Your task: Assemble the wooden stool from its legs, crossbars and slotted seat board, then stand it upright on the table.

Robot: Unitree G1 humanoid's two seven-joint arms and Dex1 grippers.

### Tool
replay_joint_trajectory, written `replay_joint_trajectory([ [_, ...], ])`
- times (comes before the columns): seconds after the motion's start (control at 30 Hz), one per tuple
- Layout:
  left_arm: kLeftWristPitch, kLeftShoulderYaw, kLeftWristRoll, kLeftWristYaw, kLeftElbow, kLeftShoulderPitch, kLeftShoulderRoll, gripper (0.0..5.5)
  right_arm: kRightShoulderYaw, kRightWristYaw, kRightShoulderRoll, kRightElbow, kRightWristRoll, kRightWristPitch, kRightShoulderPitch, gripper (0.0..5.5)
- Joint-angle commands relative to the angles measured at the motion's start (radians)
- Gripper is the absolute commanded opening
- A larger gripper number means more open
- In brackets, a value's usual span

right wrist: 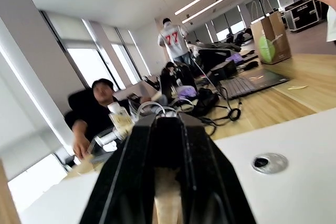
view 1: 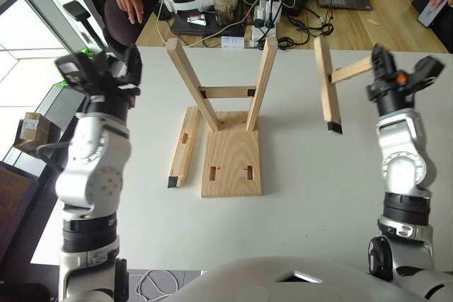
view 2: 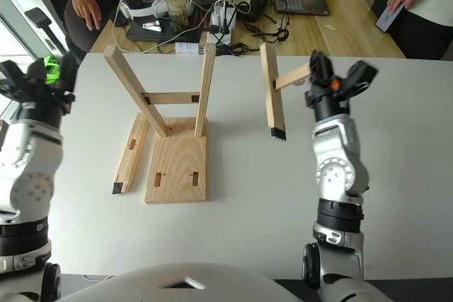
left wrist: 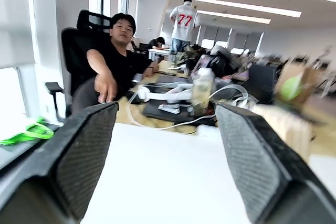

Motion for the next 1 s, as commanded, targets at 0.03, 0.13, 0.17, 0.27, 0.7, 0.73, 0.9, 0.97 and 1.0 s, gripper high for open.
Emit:
replay_joint_trajectory([
  [0.03, -0.067, -0.05, 0.193, 0.025, 0.103, 0.037, -0.079, 3.36, 0.137, -0.09, 0.02, 0.055, -0.32, -0.121, 0.091, 0.37],
  [0.13, -0.082, -0.03, 0.234, 0.009, 0.127, 0.04, -0.12, 3.36, 0.142, -0.124, 0.044, 0.08, -0.401, -0.148, 0.103, 0.37],
  [0.17, -0.083, -0.022, 0.242, 0.003, 0.128, 0.041, -0.132, 3.36, 0.14, -0.126, 0.051, 0.085, -0.416, -0.155, 0.103, 0.37],
  [0.27, -0.076, -0.012, 0.264, -0.026, 0.128, 0.04, -0.154, 3.36, 0.132, -0.113, 0.065, 0.09, -0.432, -0.165, 0.102, 0.37],
  [0.7, -0.074, 0.005, 0.326, -0.126, 0.115, 0.035, -0.211, 3.36, 0.106, -0.073, 0.098, 0.092, -0.437, -0.142, 0.096, 0.37],
  [0.73, -0.072, 0.007, 0.329, -0.134, 0.114, 0.034, -0.215, 3.36, 0.103, -0.072, 0.1, 0.091, -0.437, -0.14, 0.096, 0.37],
  [0.9, -0.057, 0.015, 0.339, -0.153, 0.117, 0.035, -0.232, 3.36, 0.096, -0.061, 0.107, 0.091, -0.435, -0.131, 0.098, 0.37],
  [0.97, -0.052, 0.019, 0.337, -0.157, 0.119, 0.033, -0.239, 3.36, 0.095, -0.057, 0.106, 0.092, -0.435, -0.127, 0.098, 0.37],
  [1.0, -0.051, 0.02, 0.339, -0.159, 0.12, 0.033, -0.241, 3.36, 0.095, -0.055, 0.107, 0.091, -0.436, -0.125, 0.099, 0.37],
])
